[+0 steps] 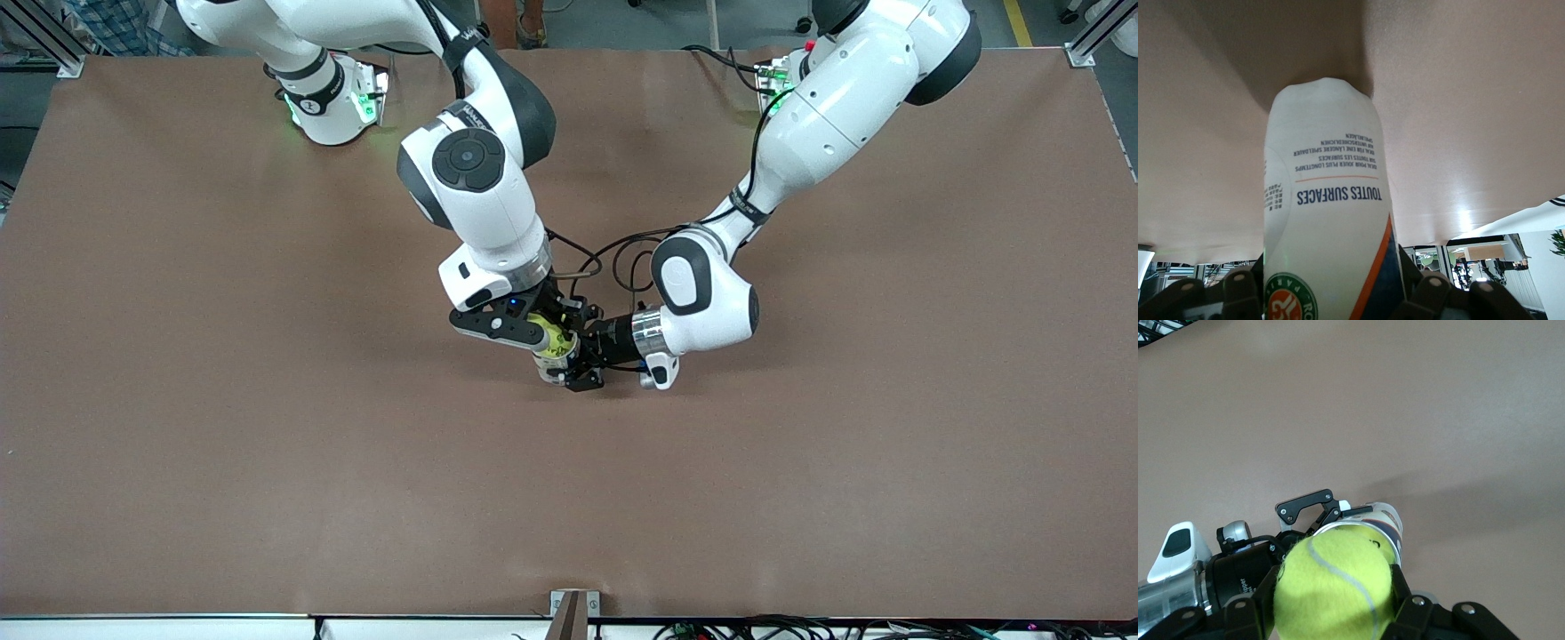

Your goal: Insert tennis ball vertically with right arm

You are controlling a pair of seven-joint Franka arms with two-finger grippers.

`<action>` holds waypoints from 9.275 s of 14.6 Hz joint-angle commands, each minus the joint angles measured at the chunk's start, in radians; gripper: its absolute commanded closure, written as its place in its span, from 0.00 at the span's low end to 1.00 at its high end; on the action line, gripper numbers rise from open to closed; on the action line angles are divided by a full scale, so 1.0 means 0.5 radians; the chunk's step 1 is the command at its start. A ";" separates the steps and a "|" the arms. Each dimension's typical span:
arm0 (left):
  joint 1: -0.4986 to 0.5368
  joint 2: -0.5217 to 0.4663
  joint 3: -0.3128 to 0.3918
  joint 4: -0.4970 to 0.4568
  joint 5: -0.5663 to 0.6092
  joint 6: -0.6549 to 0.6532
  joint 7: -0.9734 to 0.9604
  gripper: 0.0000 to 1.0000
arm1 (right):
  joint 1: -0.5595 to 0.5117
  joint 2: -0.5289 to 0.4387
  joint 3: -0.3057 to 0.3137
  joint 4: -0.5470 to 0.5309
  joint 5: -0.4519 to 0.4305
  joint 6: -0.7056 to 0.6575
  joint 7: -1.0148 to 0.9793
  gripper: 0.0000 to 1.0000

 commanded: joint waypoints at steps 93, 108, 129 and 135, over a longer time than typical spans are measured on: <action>0.624 -1.302 0.572 0.097 2.421 -1.947 1.748 0.00 | -1.501 -1.106 -0.029 -0.243 -0.120 -1.110 -1.947 0.00; 0.575 -1.946 0.762 -0.244 2.436 -2.044 1.746 0.00 | -1.498 -1.103 -0.029 -0.243 -0.120 -1.095 -1.947 0.00; 0.587 -2.060 0.728 -0.239 2.583 -2.283 1.654 0.00 | -1.495 -1.103 -0.029 -0.243 -0.117 -1.095 -1.947 0.00; 0.587 -2.060 0.728 -0.221 2.580 -2.280 1.651 0.00 | -1.495 -1.103 -0.029 -0.243 -0.117 -1.095 -1.941 0.00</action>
